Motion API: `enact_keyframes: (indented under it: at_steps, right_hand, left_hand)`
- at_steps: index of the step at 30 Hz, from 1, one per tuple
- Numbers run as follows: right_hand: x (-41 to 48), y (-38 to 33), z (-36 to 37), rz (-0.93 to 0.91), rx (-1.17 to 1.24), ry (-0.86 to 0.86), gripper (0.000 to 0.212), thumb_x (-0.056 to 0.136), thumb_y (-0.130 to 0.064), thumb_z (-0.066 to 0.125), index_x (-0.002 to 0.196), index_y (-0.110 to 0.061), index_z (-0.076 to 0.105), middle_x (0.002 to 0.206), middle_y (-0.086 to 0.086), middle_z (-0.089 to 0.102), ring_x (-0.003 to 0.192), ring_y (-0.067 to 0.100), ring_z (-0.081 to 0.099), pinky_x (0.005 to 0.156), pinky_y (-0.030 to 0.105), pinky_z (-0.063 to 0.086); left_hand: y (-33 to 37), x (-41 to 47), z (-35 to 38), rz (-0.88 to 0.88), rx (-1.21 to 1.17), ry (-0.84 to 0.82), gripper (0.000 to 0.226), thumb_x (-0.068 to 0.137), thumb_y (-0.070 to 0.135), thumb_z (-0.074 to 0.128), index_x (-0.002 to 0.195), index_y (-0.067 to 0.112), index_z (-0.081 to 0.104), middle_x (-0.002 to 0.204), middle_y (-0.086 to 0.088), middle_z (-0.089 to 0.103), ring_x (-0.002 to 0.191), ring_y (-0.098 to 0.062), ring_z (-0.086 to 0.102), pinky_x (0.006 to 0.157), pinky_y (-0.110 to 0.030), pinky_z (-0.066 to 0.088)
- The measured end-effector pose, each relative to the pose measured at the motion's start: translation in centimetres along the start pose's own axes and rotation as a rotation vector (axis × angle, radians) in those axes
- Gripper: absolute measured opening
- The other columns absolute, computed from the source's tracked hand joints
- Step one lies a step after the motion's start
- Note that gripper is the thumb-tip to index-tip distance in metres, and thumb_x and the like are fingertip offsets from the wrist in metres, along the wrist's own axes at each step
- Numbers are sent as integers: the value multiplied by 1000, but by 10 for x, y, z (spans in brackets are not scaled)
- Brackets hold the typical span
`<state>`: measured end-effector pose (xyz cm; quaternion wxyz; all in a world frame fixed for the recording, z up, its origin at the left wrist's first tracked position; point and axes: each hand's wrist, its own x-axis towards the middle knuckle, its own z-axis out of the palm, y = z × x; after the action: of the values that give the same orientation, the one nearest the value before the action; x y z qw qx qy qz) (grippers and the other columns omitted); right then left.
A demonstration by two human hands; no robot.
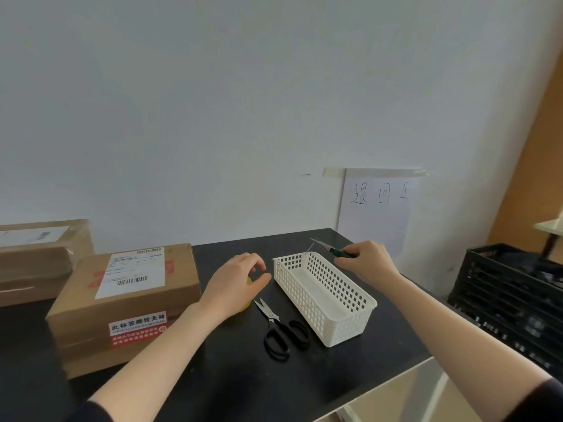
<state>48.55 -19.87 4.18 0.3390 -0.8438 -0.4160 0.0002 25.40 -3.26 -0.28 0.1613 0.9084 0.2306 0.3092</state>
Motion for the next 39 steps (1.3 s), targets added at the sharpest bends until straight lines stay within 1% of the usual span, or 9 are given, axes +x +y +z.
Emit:
enact_keyframes:
  at_steps: [2, 5, 8, 13, 17, 23, 29, 33, 39]
  right_hand:
    - [-2, 6, 0, 2, -44, -11, 16, 79, -30, 66, 76, -18, 75, 57, 1, 57, 52, 14, 43, 52, 27, 35]
    - [-2, 12, -2, 8, -94, -27, 15, 78, -33, 66, 77, -21, 75, 64, 5, 65, 52, 13, 46, 50, 27, 36]
    - [-2, 17, -3, 10, -190, -83, 16, 77, -32, 65, 73, -18, 72, 56, 0, 54, 52, 14, 44, 49, 27, 34]
    - [-3, 19, -1, 14, -302, -124, 12, 72, -34, 67, 79, -25, 71, 64, -4, 62, 58, 13, 53, 50, 26, 40]
    - [-3, 17, 0, 4, -299, -109, 11, 72, -34, 66, 80, -28, 68, 68, -6, 62, 62, 14, 57, 50, 26, 41]
    - [-3, 10, 0, -28, -297, -89, 14, 74, -35, 66, 85, -28, 70, 73, -8, 64, 67, 12, 60, 53, 25, 45]
    - [1, 2, 2, -44, -260, -76, 13, 74, -36, 65, 84, -29, 70, 73, -10, 64, 68, 11, 61, 57, 28, 49]
    - [7, -13, 7, -86, -247, -72, 12, 75, -35, 65, 85, -30, 70, 72, -9, 66, 69, 13, 62, 56, 28, 48]
    - [13, -40, 23, -158, -205, -26, 13, 77, -36, 65, 87, -29, 70, 74, -8, 66, 68, 14, 63, 59, 32, 52]
  left_hand:
    - [2, 2, 6, 8, 5, 1, 13, 87, 50, 53, 95, 41, 52, 92, 23, 52, 88, 2, 52, 75, -31, 52]
    - [7, 2, 10, 16, 3, -7, 15, 88, 48, 54, 98, 36, 54, 91, 23, 51, 90, 3, 51, 77, -30, 51]
    - [7, -1, 9, 14, 7, -5, 16, 88, 46, 55, 99, 34, 56, 91, 24, 50, 91, 2, 51, 78, -28, 50]
    - [3, -6, 3, -6, 17, 1, 15, 89, 42, 56, 99, 31, 56, 95, 20, 53, 91, 0, 52, 80, -26, 50]
    - [2, -7, -4, -18, 22, 8, 15, 89, 41, 56, 99, 29, 57, 97, 16, 56, 91, -2, 53, 78, -26, 50]
    - [3, -9, -12, -21, 22, 19, 15, 89, 42, 56, 99, 30, 57, 99, 14, 57, 87, -3, 57, 75, -24, 50]
    - [1, -13, -22, -13, 18, 47, 16, 89, 40, 58, 100, 28, 57, 102, 15, 57, 96, -3, 55, 76, -20, 47]
    - [-11, -17, -36, -33, 36, 75, 18, 89, 41, 58, 101, 28, 57, 104, 14, 57, 98, -3, 54, 76, -21, 50]
    - [-34, -30, -56, -78, 114, 104, 21, 90, 43, 56, 107, 30, 55, 105, 17, 53, 92, -4, 54, 65, -11, 39]
